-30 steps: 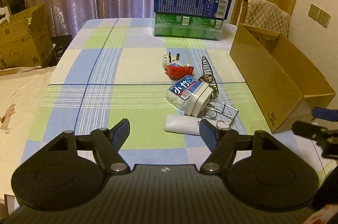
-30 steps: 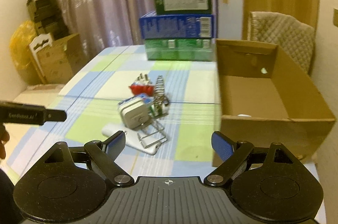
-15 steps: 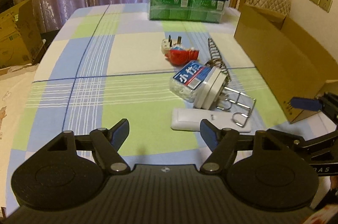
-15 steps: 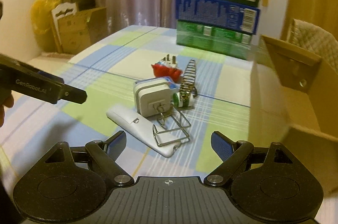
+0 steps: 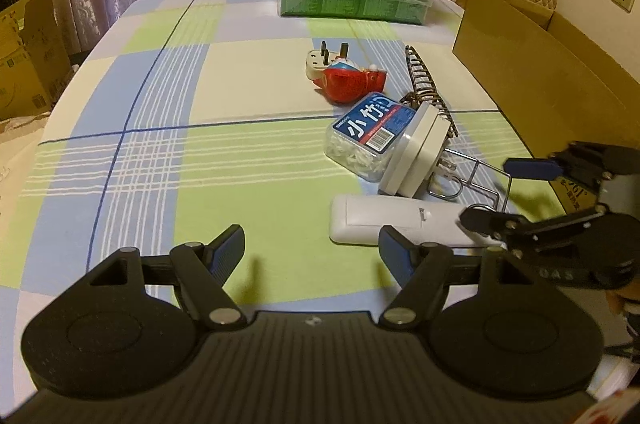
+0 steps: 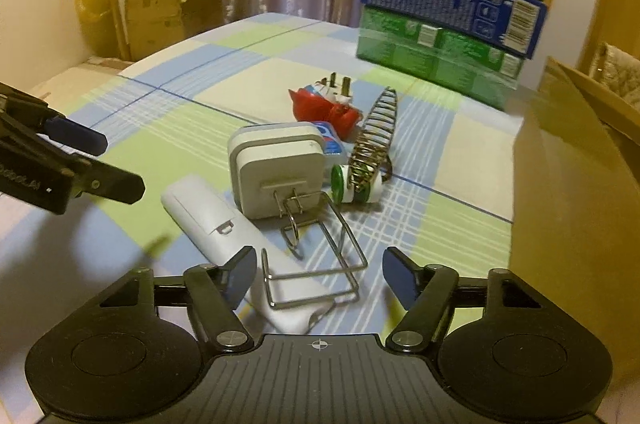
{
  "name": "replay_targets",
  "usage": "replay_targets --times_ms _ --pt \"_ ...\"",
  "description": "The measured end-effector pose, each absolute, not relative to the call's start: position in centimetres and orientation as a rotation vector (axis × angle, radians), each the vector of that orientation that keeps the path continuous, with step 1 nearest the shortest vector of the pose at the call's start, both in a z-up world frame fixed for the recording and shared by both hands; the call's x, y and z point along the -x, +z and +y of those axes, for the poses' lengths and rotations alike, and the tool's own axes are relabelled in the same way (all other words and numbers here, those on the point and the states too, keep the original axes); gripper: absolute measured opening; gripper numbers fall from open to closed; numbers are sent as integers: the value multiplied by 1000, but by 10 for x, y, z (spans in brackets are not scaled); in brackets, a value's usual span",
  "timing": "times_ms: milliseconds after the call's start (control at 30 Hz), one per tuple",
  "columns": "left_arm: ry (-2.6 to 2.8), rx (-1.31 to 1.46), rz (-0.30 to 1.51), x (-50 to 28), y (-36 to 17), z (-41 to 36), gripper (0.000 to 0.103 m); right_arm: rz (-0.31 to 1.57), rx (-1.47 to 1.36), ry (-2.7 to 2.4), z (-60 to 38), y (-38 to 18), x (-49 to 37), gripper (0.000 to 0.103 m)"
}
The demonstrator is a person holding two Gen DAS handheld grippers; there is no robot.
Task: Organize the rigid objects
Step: 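Grasp the wire rack with the right tool and lift it, then grasp the white square night-light with the left tool while the right tool holds the wire rack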
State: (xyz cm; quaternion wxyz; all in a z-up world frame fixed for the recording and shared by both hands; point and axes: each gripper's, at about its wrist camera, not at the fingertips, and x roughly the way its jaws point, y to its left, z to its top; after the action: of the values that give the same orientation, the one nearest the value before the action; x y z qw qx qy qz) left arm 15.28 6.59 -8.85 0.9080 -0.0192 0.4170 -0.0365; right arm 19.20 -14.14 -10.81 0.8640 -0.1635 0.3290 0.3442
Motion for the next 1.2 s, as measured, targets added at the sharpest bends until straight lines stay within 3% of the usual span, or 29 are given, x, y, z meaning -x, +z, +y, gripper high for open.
replay_targets --times_ms 33,333,667,1200 --pt "-76 40 861 -152 -89 66 70 691 343 732 -140 -109 -193 55" --pt "-76 59 856 -148 -85 65 70 767 387 702 -141 -103 -183 50" --pt "-87 95 848 -133 -80 61 70 898 295 794 -151 -103 -148 50" --pt "-169 118 825 -149 -83 51 70 842 197 583 -167 -85 -167 50"
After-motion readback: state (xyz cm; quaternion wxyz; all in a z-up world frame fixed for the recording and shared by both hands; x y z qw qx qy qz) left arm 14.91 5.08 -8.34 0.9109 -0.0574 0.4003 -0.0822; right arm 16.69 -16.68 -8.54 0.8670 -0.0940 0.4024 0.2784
